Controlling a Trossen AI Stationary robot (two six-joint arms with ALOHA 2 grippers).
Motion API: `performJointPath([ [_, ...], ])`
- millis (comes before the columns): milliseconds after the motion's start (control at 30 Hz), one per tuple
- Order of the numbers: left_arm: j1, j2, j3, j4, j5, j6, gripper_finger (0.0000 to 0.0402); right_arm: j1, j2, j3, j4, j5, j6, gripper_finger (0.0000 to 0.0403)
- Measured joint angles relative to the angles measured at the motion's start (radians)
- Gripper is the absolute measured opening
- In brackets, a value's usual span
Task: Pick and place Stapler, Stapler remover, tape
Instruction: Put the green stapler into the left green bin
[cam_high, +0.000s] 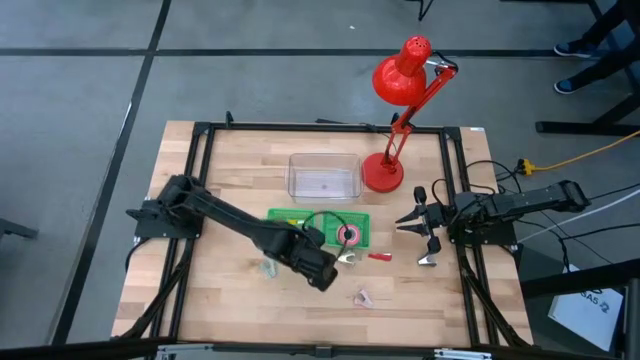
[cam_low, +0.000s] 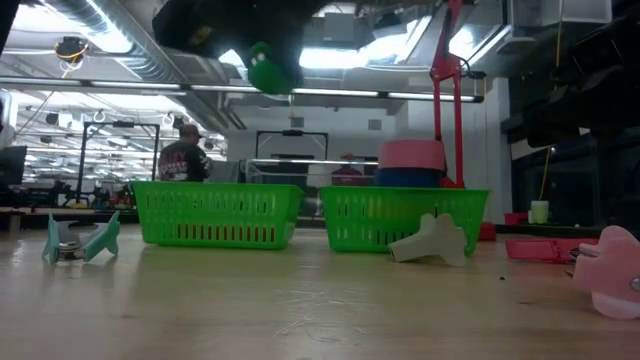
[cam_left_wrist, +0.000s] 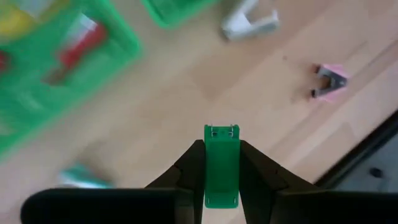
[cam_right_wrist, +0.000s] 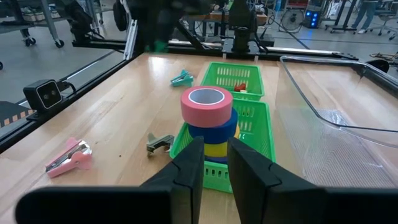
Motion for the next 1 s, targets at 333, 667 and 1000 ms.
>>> performJointPath([
  [333,0.125,-0.063,0.0,-0.232,-0.035,0.39,0.0063,0.0,0.0,0.0,0.0,0.0,0.0,0.0072],
  [667,0.273,-0.063,0.0,-0.291,-0.058,0.894,0.0063,0.0,0.0,0.0,0.0,0.0,0.0,0.0072],
  [1000,0.287,-0.015,-0.118,-0.104,-0.022,1.117,0.0063,0.0,0.0,0.0,0.0,0.0,0.0,0.0072],
])
